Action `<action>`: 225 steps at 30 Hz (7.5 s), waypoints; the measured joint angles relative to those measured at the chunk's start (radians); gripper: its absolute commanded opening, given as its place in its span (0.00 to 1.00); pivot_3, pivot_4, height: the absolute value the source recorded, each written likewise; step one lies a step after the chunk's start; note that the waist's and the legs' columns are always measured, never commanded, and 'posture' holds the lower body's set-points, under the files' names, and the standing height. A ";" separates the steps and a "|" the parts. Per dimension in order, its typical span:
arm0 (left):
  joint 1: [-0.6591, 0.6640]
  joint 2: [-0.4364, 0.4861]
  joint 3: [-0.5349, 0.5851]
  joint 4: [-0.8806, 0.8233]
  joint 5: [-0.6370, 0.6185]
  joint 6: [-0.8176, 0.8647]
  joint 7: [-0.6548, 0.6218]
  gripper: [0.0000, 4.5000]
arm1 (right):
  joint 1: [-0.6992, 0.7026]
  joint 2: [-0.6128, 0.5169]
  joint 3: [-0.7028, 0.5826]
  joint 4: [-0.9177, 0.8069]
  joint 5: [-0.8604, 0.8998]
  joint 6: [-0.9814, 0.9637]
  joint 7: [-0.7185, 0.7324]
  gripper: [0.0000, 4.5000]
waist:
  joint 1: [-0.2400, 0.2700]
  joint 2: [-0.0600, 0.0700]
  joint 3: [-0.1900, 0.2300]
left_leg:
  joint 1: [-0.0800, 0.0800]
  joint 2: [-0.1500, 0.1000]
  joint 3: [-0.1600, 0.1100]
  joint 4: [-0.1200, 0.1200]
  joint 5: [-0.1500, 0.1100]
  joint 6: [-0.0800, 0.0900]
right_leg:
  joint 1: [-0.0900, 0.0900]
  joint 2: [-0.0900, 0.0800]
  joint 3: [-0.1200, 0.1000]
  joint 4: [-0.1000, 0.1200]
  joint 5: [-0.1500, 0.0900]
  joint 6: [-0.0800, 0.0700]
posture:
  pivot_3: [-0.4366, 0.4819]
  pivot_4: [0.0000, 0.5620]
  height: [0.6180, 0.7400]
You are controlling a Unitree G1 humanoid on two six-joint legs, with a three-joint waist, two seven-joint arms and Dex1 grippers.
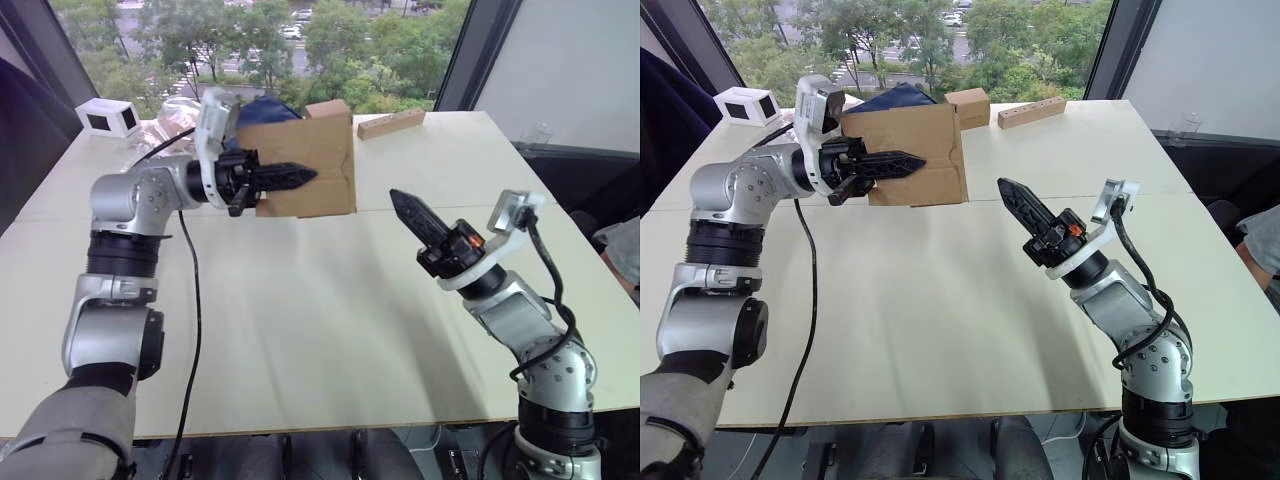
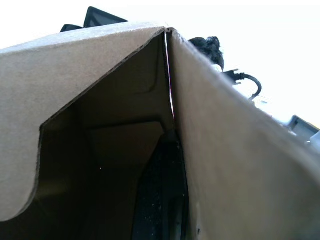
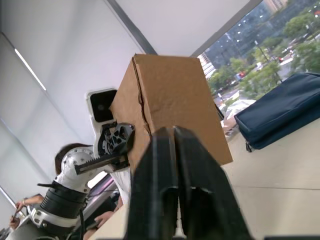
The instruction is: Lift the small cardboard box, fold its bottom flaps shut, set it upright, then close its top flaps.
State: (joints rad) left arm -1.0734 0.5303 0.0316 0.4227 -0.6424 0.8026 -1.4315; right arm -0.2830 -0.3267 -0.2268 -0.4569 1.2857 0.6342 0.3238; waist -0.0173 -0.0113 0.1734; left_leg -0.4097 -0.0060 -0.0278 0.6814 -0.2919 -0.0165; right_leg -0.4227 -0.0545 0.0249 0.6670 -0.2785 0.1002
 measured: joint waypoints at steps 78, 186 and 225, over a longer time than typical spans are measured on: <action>-0.367 -0.059 -0.864 -0.197 0.623 0.344 -0.179 0.68 | 0.256 -0.504 0.139 -0.255 -0.713 0.138 0.215 0.00 | 0.005 0.000 0.001 | 0.001 0.002 -0.001 0.002 -0.002 0.004 | 0.003 0.007 0.002 -0.002 -0.001 0.000 | 0.48 0.27 1.00; 0.512 -0.032 -0.237 -0.455 0.306 -0.260 0.447 0.02 | -0.231 -0.320 0.396 0.345 -0.930 -0.050 0.661 0.00 | 0.007 0.001 -0.001 | 0.005 -0.002 -0.001 0.001 -0.001 0.001 | 0.008 -0.003 -0.001 -0.002 0.000 0.001 | 0.48 0.27 1.00; 0.120 -0.185 -0.209 0.570 0.471 -0.629 0.136 0.02 | -0.155 -0.414 0.341 -0.188 -0.647 0.268 0.400 0.00 | 0.006 0.000 -0.001 | 0.001 -0.003 -0.002 0.001 -0.001 0.002 | 0.004 -0.003 -0.002 -0.002 0.000 0.001 | 0.48 0.27 1.00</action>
State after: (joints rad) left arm -0.9536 0.3457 -0.1774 0.9926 -0.1716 0.1741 -1.2954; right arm -0.4376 -0.7408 0.1142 -0.6452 0.6391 0.9019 0.7233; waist -0.0110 -0.0116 0.1728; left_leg -0.4089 -0.0089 -0.0295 0.6829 -0.2929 -0.0148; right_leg -0.4190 -0.0571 0.0226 0.6649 -0.2789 0.1010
